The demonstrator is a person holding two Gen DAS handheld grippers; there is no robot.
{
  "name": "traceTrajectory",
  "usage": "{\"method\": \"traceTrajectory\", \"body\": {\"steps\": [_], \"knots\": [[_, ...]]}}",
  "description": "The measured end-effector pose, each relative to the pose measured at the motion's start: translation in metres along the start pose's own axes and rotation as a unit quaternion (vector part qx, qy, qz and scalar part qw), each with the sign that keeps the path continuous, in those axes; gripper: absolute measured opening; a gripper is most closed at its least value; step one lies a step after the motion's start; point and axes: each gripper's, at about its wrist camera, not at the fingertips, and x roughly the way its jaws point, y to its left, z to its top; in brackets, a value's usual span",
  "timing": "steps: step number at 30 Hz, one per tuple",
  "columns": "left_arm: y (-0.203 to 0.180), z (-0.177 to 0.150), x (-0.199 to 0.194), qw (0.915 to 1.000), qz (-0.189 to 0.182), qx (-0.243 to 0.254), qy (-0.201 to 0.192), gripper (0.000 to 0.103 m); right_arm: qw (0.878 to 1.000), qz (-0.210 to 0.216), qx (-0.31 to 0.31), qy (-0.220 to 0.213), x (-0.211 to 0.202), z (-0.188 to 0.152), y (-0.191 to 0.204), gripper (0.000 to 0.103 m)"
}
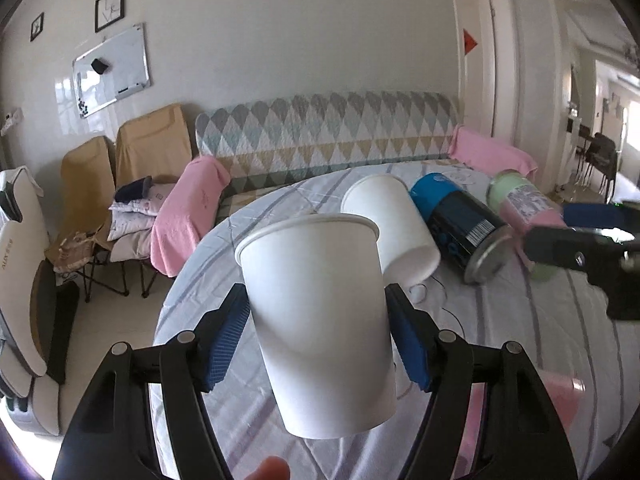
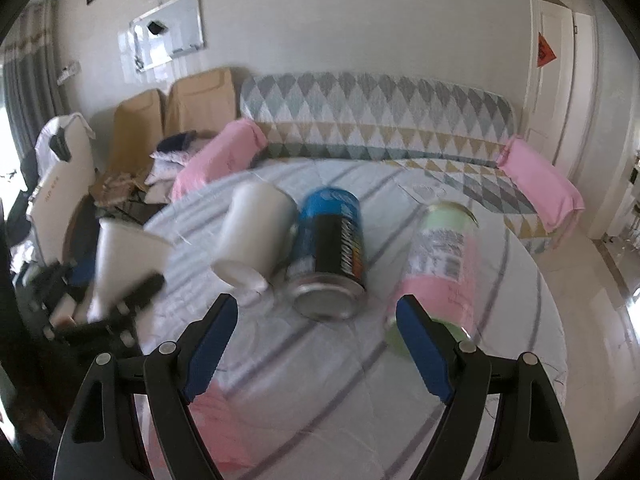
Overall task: Flip cup upright
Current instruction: 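Lower the upright white cup onto the table with the left gripper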
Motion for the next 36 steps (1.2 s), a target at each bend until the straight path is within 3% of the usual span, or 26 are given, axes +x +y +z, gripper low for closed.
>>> {"method": "traceTrajectory", "body": {"steps": [12, 17, 19, 24, 36], "knots": [[0.003, -0.015, -0.012, 0.9994, 0.005, 0.004, -0.034, 0.070, 0.992, 0.106, -0.052, 0.032, 0.015, 0.013, 0.046, 0.083], [0.005, -0.014, -0.019, 0.9984, 0.000, 0.005, -0.055, 0.070, 0.974, 0.201, -0.074, 0.077, 0.025, 0.019, 0.063, 0.083], [0.004, -0.014, -0.021, 0.9981, -0.003, 0.008, -0.062, 0.070, 0.968, 0.216, -0.084, 0.097, 0.033, 0.019, 0.068, 0.083], [0.002, -0.012, -0.026, 0.9970, -0.003, 0.013, -0.077, 0.070, 0.956, 0.237, -0.106, 0.136, 0.046, 0.016, 0.080, 0.083], [0.001, -0.016, -0.015, 0.9984, -0.007, 0.016, -0.053, 0.070, 0.955, 0.219, -0.122, 0.158, 0.056, 0.012, 0.086, 0.083]]}}
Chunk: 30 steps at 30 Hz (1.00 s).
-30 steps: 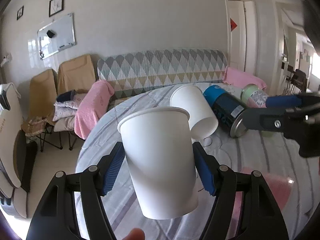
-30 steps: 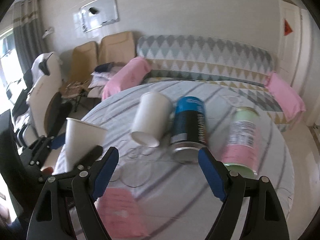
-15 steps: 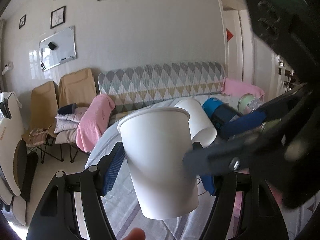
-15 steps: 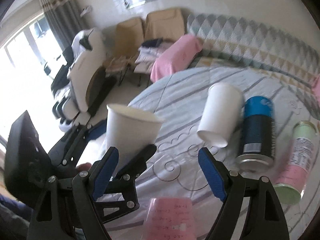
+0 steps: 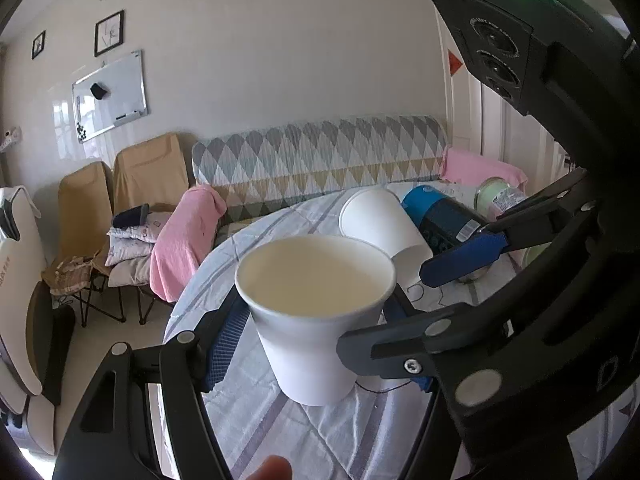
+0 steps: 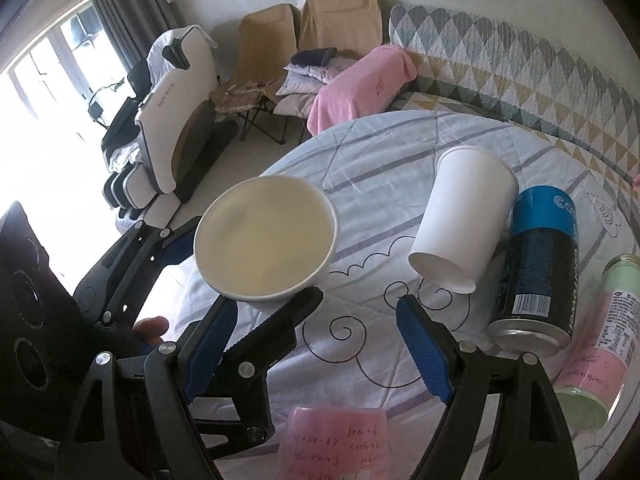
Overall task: Flip cup upright
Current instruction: 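Lower the upright white cup onto the table with the left gripper, then open the left gripper and pull it back from the cup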
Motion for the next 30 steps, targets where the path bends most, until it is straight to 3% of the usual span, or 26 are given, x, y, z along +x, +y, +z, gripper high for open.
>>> {"method": "traceTrajectory", "body": {"steps": [5, 11, 14, 30], "knots": [[-0.002, 0.000, 0.000, 0.9999, -0.005, -0.001, 0.010, 0.071, 1.000, -0.002, 0.002, 0.004, 0.002, 0.001, -0.002, 0.083], [0.001, 0.002, -0.006, 0.9996, -0.017, -0.013, 0.017, 0.088, 1.000, -0.012, -0.005, 0.008, -0.001, -0.001, 0.003, 0.083], [0.001, 0.003, -0.014, 0.9996, -0.019, -0.014, 0.018, 0.092, 1.000, -0.013, -0.008, 0.007, -0.005, -0.004, 0.007, 0.083], [-0.017, 0.009, -0.087, 0.9999, -0.012, 0.000, -0.004, 0.096, 0.998, -0.036, -0.009, -0.041, -0.070, -0.041, 0.041, 0.083]]}}
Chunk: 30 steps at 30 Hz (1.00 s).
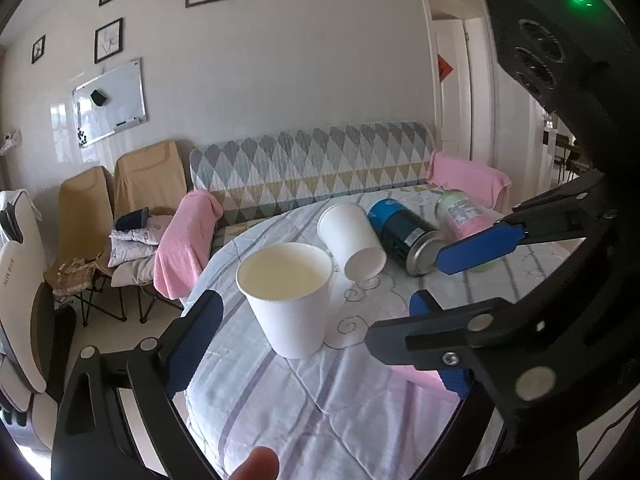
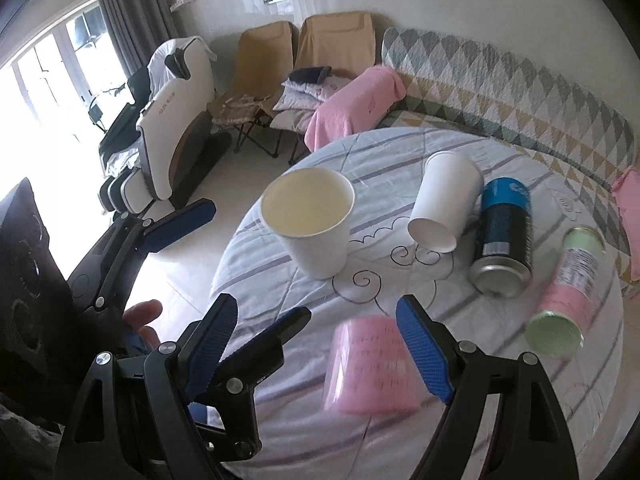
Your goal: Flip cup upright
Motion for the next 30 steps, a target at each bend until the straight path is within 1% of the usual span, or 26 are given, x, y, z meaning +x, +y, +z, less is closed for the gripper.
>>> {"method": "traceTrajectory", "body": {"steps": [4, 7, 10, 13, 15, 18, 22, 25, 27, 30], "knots": [[-0.007, 0.001, -0.018, 1.0000, 0.000, 0.004, -0.004, 0.097, 1.000, -0.006, 0.004, -0.018, -0.020, -0.011, 0.007, 0.083], [-0.011, 0.001, -0.032, 0.9999, -0.009, 0.001, -0.005, 0.100, 0.999, -0.010, 0.013, -0.037, -0.035, -0.022, 0.009, 0.083], [-0.015, 0.001, -0.042, 0.9999, -0.017, -0.003, -0.001, 0.100, 0.997, -0.020, 0.036, -0.066, -0.053, -0.031, 0.006, 0.083], [-0.018, 0.003, -0.052, 0.9996, -0.027, -0.003, 0.004, 0.101, 0.991, -0.037, 0.069, -0.105, -0.074, -0.044, 0.001, 0.083], [-0.022, 0.005, -0.059, 0.9996, -0.026, -0.005, 0.003, 0.101, 0.985, -0.057, 0.093, -0.130, -0.089, -0.054, -0.002, 0.083], [-0.028, 0.007, -0.066, 0.9998, -0.015, -0.011, 0.013, 0.102, 0.974, -0.095, 0.123, -0.165, -0.108, -0.066, -0.005, 0.083], [-0.034, 0.010, -0.072, 0.9996, -0.001, -0.017, 0.021, 0.102, 0.954, -0.142, 0.157, -0.212, -0.128, -0.083, -0.010, 0.083], [-0.037, 0.013, -0.072, 0.9993, 0.004, -0.021, 0.031, 0.102, 0.942, -0.174, 0.169, -0.232, -0.136, -0.093, -0.011, 0.083], [-0.040, 0.014, -0.074, 0.9992, 0.003, -0.024, 0.030, 0.102, 0.932, -0.203, 0.170, -0.246, -0.139, -0.099, -0.011, 0.083], [-0.045, 0.017, -0.074, 0.9989, 0.007, -0.027, 0.037, 0.102, 0.922, -0.236, 0.165, -0.261, -0.140, -0.104, -0.009, 0.083]]}}
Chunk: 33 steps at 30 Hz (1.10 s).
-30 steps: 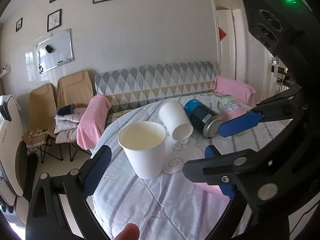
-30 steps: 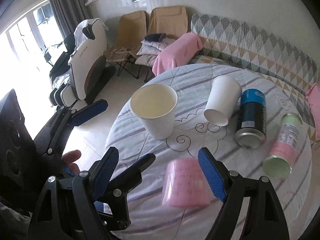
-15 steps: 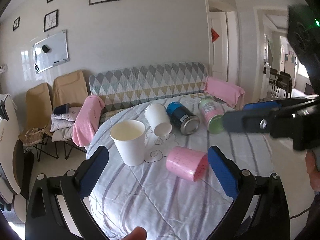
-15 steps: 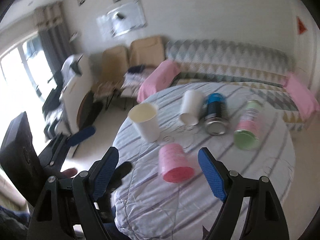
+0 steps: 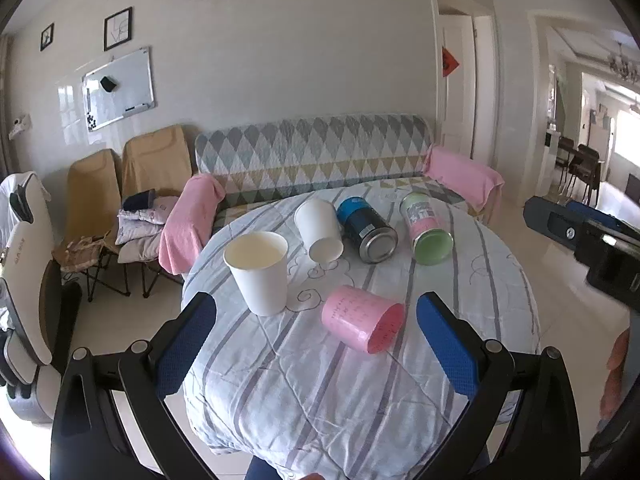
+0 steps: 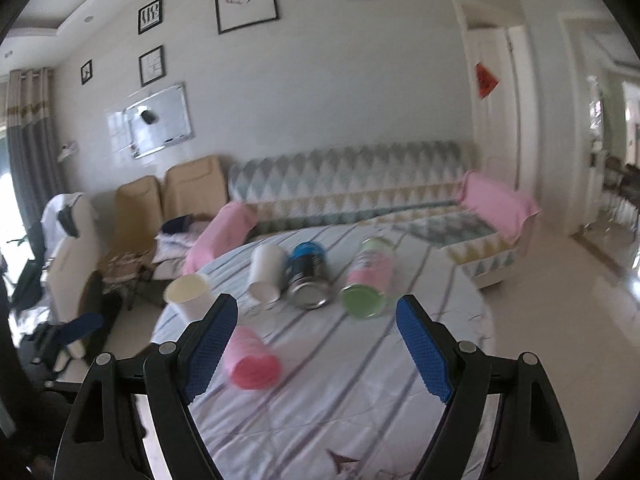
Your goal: Flip cup upright
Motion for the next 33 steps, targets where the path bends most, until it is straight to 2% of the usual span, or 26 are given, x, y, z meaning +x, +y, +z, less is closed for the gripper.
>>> {"method": "traceTrajectory", "body": {"steps": [4, 8, 15, 20, 28, 33], "knots": [[-0.008, 0.002, -0.001, 0.9999, 0.010, -0.006, 0.001, 0.102, 0.999, -0.023, -0.013, -0.026, -0.006, -0.006, -0.003, 0.083], [-0.013, 0.004, -0.005, 0.9998, 0.020, -0.008, -0.006, 0.102, 0.999, -0.019, -0.011, -0.046, -0.013, -0.009, -0.010, 0.083], [-0.020, 0.007, -0.008, 0.9995, 0.028, -0.009, -0.010, 0.102, 0.998, 0.010, -0.006, -0.056, -0.016, -0.010, -0.015, 0.083], [-0.025, 0.009, -0.009, 0.9992, 0.032, -0.010, -0.023, 0.102, 0.997, -0.001, -0.016, -0.071, -0.018, -0.011, -0.015, 0.083], [-0.029, 0.013, -0.013, 0.9977, 0.045, -0.010, -0.050, 0.102, 0.997, -0.001, -0.014, -0.075, -0.015, -0.012, -0.018, 0.083], [-0.031, 0.013, -0.012, 0.9975, 0.047, -0.003, -0.053, 0.102, 0.997, 0.000, -0.013, -0.073, -0.013, -0.012, -0.021, 0.083]]}}
